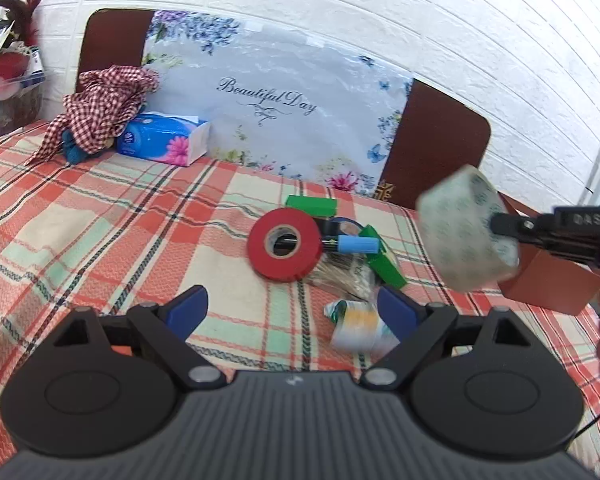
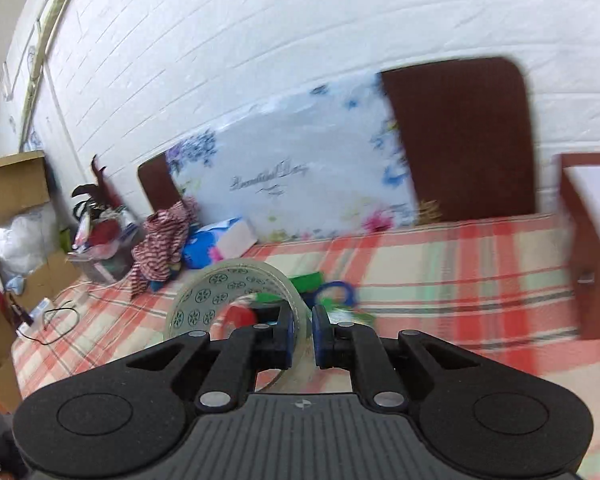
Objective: Organize objects
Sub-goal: 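Grasp the clear packing tape roll with the right gripper and lift it, then carry the tape roll into the brown box and open the right gripper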
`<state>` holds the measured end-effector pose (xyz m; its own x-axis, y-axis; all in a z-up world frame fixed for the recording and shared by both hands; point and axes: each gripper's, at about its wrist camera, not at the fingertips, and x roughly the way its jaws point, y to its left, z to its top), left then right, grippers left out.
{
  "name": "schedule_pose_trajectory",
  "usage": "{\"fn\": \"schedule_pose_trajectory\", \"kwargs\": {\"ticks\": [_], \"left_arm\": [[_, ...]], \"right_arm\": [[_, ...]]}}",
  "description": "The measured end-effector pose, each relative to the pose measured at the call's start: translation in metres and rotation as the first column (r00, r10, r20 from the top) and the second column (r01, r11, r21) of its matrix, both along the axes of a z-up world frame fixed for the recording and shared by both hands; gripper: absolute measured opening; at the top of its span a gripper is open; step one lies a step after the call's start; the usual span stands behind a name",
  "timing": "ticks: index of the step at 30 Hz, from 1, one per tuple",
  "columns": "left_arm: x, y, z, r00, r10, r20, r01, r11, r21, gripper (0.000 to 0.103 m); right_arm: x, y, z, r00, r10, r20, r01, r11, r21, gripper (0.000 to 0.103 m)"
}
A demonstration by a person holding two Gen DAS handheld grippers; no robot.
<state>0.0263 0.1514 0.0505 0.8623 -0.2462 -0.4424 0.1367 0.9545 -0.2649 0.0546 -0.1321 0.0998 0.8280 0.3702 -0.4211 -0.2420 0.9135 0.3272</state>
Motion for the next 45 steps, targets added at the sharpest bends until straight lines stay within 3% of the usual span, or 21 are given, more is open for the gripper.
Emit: {"fn": "schedule_pose_trajectory", "kwargs": {"ticks": [6, 9, 11, 14, 17, 20, 21, 22, 24, 28, 32, 36, 39, 45], "left_arm": [[-0.003, -0.033, 0.005, 0.988, -0.156, -0.024, 0.155, 0.988, -0.02, 0.093], [-0.002, -0.064, 0.007, 0.964, -0.261, -0.051, 0.259, 0.965, -0.048, 0.093], [0.002, -0.088, 0.008, 0.945, -0.32, -0.071, 0.317, 0.947, -0.043, 0.092], [0.015, -0.12, 0.007, 0.926, -0.354, -0.135, 0.355, 0.935, -0.021, 0.082], [0.027, -0.139, 0.002, 0.895, -0.395, -0.207, 0.396, 0.917, -0.04, 0.078], [0.033, -0.162, -0.005, 0.872, -0.414, -0.263, 0.429, 0.903, -0.001, 0.068], [0.036, -0.168, -0.008, 0.864, -0.411, -0.29, 0.432, 0.902, 0.01, 0.058], [0.039, -0.172, -0.011, 0.854, -0.414, -0.316, 0.44, 0.898, 0.013, 0.042], [0.044, -0.18, -0.021, 0.843, -0.398, -0.363, 0.437, 0.899, 0.029, 0.032], [0.049, -0.189, -0.008, 0.862, -0.37, -0.346, 0.414, 0.909, 0.057, 0.031], [0.062, -0.222, 0.04, 0.867, -0.448, -0.218, 0.471, 0.88, 0.065, 0.031], [0.08, -0.29, 0.081, 0.847, -0.521, -0.108, 0.531, 0.841, 0.107, 0.031], [0.098, -0.344, 0.098, 0.821, -0.569, -0.052, 0.571, 0.815, 0.1, 0.031], [0.137, -0.441, 0.093, 0.784, -0.614, -0.09, 0.62, 0.783, 0.056, 0.031]], "right_arm": [[-0.033, -0.048, -0.043, 0.979, -0.088, -0.183, 0.077, 0.995, -0.063, 0.014], [-0.039, -0.06, -0.072, 0.955, -0.147, -0.259, 0.134, 0.989, -0.065, 0.028], [-0.048, -0.068, -0.079, 0.956, -0.153, -0.25, 0.152, 0.988, -0.024, 0.056], [-0.066, -0.061, -0.073, 0.981, -0.105, -0.162, 0.1, 0.994, -0.037, 0.073], [-0.076, -0.044, -0.074, 0.996, -0.02, -0.09, 0.003, 0.983, -0.185, 0.086], [-0.075, -0.033, -0.088, 0.996, 0.02, -0.087, -0.047, 0.947, -0.319, 0.086], [-0.07, -0.03, -0.093, 0.995, 0.024, -0.099, -0.056, 0.94, -0.336, 0.085], [-0.068, -0.029, -0.099, 0.993, 0.027, -0.111, -0.064, 0.938, -0.342, 0.085], [-0.057, -0.028, -0.106, 0.991, 0.036, -0.126, -0.077, 0.939, -0.335, 0.08], [-0.049, -0.03, -0.103, 0.995, 0.023, -0.099, -0.053, 0.948, -0.313, 0.078], [-0.048, -0.056, -0.075, 0.995, -0.074, 0.064, 0.092, 0.929, -0.359, 0.078], [-0.037, -0.106, -0.042, 0.965, -0.165, 0.205, 0.239, 0.876, -0.42, 0.078], [-0.027, -0.154, -0.023, 0.942, -0.221, 0.255, 0.316, 0.842, -0.438, 0.078], [0.009, -0.247, -0.018, 0.925, -0.291, 0.242, 0.375, 0.8, -0.469, 0.077]]}}
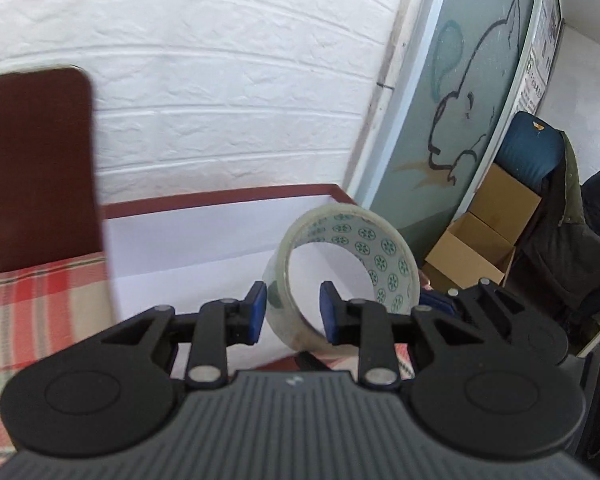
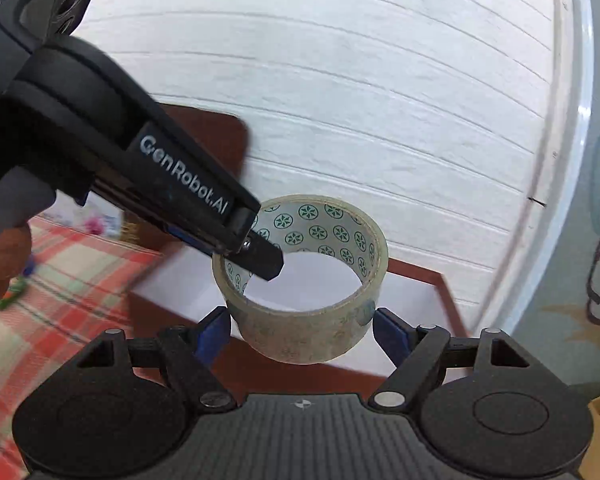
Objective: Organize objects
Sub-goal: 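Carry the tape roll into the brown box and open the right gripper, then move the left gripper to the snack packet and grasp it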
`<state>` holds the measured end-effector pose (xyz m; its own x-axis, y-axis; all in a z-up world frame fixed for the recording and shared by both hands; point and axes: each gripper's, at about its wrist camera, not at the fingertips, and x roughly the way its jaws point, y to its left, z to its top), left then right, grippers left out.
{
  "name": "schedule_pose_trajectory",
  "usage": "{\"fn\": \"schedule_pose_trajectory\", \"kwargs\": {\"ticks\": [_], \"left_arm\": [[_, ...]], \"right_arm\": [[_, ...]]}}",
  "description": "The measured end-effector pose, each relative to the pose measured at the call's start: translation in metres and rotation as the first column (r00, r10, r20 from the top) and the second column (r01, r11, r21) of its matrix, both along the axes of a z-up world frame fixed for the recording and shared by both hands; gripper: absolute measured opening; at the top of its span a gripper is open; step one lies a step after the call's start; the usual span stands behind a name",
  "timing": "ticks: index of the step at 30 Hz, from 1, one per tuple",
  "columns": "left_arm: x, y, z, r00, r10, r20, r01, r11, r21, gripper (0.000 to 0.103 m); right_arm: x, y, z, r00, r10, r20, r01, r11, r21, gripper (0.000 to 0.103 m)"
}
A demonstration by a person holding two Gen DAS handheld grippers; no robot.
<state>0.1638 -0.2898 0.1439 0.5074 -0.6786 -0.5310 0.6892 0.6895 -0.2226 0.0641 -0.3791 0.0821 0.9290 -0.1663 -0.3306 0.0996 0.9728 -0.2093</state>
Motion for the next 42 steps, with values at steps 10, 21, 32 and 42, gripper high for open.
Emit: {"fn": "schedule_pose_trajectory", "kwargs": {"ticks": [10, 21, 32, 42], "left_arm": [[0.033, -0.077, -0.036, 1.0, -0.014, -0.007, 0.015, 0.996, 0.084, 0.041], [-0.049, -0.004, -0.016, 0.99, 0.012, 0.139, -0.029, 0.992, 0.119, 0.052], [-0.108, 0.108, -0.063, 0.971, 0.216, 0.098, -0.236, 0.924, 0.301, 0.053], [-0.125, 0.213, -0.093, 0.9, 0.434, 0.048, -0.426, 0.847, 0.319, 0.056]], "right_arm": [[0.029, -0.078, -0.024, 0.997, -0.075, 0.0, 0.075, 0.996, 0.054, 0.081], [-0.039, -0.017, -0.025, 0.993, -0.031, 0.115, 0.011, 0.986, 0.168, 0.079], [-0.074, 0.078, -0.073, 0.989, 0.115, -0.091, -0.069, 0.912, 0.405, 0.077], [-0.078, 0.155, -0.088, 0.946, 0.234, -0.223, -0.136, 0.913, 0.384, 0.077]]}}
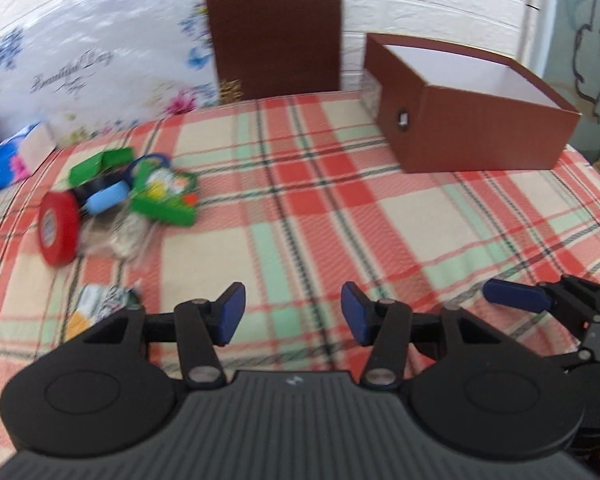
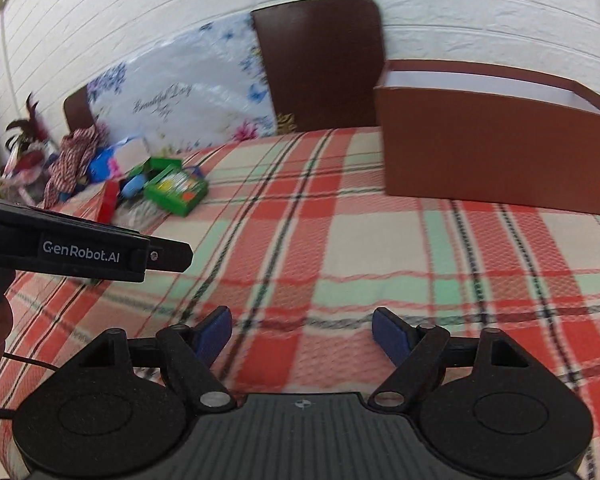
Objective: Organize objects
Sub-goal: 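Move the left gripper to the snack packet and grasp it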
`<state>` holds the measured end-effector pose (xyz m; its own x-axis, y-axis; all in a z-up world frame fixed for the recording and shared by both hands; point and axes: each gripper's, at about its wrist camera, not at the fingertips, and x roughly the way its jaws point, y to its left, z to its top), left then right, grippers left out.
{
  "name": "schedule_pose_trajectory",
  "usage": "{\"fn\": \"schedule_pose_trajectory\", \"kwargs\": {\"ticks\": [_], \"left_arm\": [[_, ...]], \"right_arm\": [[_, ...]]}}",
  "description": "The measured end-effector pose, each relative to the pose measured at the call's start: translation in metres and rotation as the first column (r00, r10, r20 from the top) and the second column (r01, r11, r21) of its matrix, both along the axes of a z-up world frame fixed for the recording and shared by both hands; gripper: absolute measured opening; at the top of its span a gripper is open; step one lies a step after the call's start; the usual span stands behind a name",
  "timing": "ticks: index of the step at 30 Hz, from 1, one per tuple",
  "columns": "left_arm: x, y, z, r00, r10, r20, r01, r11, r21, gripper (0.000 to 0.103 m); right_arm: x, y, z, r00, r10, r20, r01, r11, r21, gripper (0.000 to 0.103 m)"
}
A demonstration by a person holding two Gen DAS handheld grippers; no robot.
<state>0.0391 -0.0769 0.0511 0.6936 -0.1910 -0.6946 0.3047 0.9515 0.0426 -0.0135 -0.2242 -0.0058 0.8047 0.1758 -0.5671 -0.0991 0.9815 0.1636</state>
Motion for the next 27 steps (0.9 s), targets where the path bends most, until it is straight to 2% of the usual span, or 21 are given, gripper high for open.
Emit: {"fn": "schedule_pose_trajectory", "kwargs": {"ticks": [14, 18, 20, 23, 27], "left_arm": [[-0.029, 0.08, -0.034, 0.996, 0.086, -0.032, -0.088, 0.995, -0.049, 0.056], [-0.036, 0.121, -0.038, 0.989, 0.146, -0.003, -0.146, 0.988, -0.056, 0.056], [-0.031, 0.143, -0.038, 0.978, 0.207, 0.001, -0.206, 0.977, -0.056, 0.056], [-0.018, 0.178, -0.032, 0.958, 0.285, -0.024, -0.286, 0.951, -0.121, 0.056], [-0.007, 0.198, -0.014, 0.971, 0.237, -0.042, -0.239, 0.931, -0.276, 0.059]], "right_arm": [[-0.002, 0.08, -0.007, 0.986, 0.161, -0.028, -0.164, 0.971, -0.175, 0.077], [0.006, 0.101, -0.006, 0.975, 0.221, -0.027, -0.222, 0.958, -0.184, 0.076], [0.012, 0.115, -0.006, 0.966, 0.259, -0.028, -0.259, 0.946, -0.194, 0.076], [0.021, 0.138, -0.006, 0.948, 0.318, -0.023, -0.314, 0.921, -0.23, 0.074], [0.034, 0.161, -0.002, 0.925, 0.38, -0.014, -0.37, 0.89, -0.266, 0.074]]}}
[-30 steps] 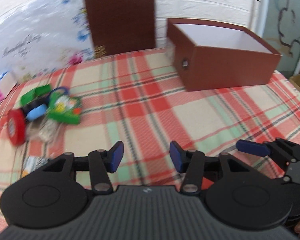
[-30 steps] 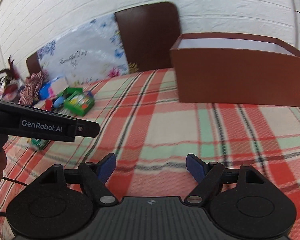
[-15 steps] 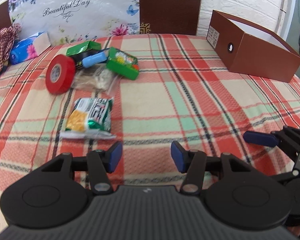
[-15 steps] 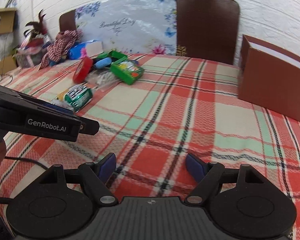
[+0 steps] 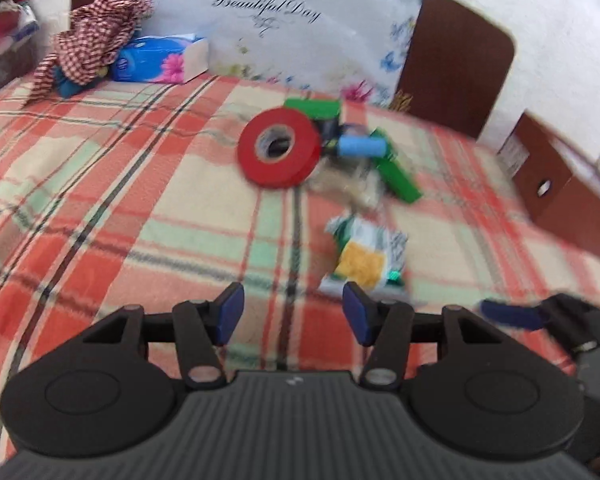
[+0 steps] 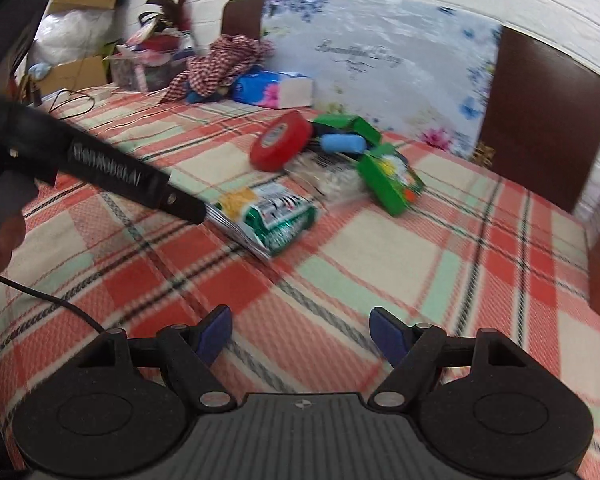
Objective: Organize objects
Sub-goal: 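Move the left gripper to the snack packet and grasp it, then carry the snack packet into the brown box and open the left gripper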
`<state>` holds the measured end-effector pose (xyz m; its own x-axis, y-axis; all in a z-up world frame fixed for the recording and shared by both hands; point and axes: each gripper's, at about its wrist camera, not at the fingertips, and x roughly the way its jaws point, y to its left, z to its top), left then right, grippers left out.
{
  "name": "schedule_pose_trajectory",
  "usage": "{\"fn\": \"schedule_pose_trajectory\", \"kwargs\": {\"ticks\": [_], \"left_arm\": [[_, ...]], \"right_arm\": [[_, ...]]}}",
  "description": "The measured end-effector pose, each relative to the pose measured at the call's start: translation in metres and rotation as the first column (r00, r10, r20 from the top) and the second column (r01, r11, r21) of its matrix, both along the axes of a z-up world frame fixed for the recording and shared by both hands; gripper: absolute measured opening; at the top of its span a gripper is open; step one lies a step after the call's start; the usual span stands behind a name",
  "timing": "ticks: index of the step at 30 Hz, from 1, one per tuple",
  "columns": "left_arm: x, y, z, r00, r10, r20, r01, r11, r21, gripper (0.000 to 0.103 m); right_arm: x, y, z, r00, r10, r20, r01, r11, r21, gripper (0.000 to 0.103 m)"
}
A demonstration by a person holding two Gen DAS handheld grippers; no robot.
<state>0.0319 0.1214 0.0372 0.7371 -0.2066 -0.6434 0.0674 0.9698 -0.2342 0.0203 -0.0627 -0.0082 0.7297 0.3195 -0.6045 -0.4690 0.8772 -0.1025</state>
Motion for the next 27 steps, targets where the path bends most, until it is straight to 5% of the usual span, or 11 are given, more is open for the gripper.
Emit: {"fn": "schedule_pose_trajectory", "kwargs": {"ticks": [6, 10, 16, 22, 27], "left_arm": [[0.031, -0.015, 0.01, 0.994, -0.109, 0.017, 0.11, 0.991, -0.076, 0.061], [0.052, -0.024, -0.012, 0.982, -0.171, -0.083, 0.157, 0.976, -0.151, 0.039], [0.043, -0.034, -0.014, 0.978, -0.186, -0.095, 0.164, 0.966, -0.2, 0.036], [0.038, -0.084, -0.011, 0.951, -0.29, -0.104, 0.27, 0.947, -0.174, 0.036], [0.046, -0.152, 0.006, 0.906, -0.416, -0.079, 0.406, 0.907, -0.115, 0.035]], "right_arm": [[0.023, 0.024, 0.007, 0.998, 0.061, 0.02, -0.06, 0.998, -0.02, 0.072], [0.041, 0.034, 0.005, 0.996, 0.088, -0.023, -0.088, 0.996, -0.003, 0.049], [0.036, 0.018, 0.003, 0.997, 0.061, -0.053, -0.058, 0.996, 0.067, 0.036], [0.01, -0.022, 0.0, 1.0, -0.027, -0.012, 0.028, 0.997, 0.071, 0.036], [-0.006, -0.073, 0.009, 0.987, -0.156, 0.039, 0.152, 0.984, 0.091, 0.036]]}}
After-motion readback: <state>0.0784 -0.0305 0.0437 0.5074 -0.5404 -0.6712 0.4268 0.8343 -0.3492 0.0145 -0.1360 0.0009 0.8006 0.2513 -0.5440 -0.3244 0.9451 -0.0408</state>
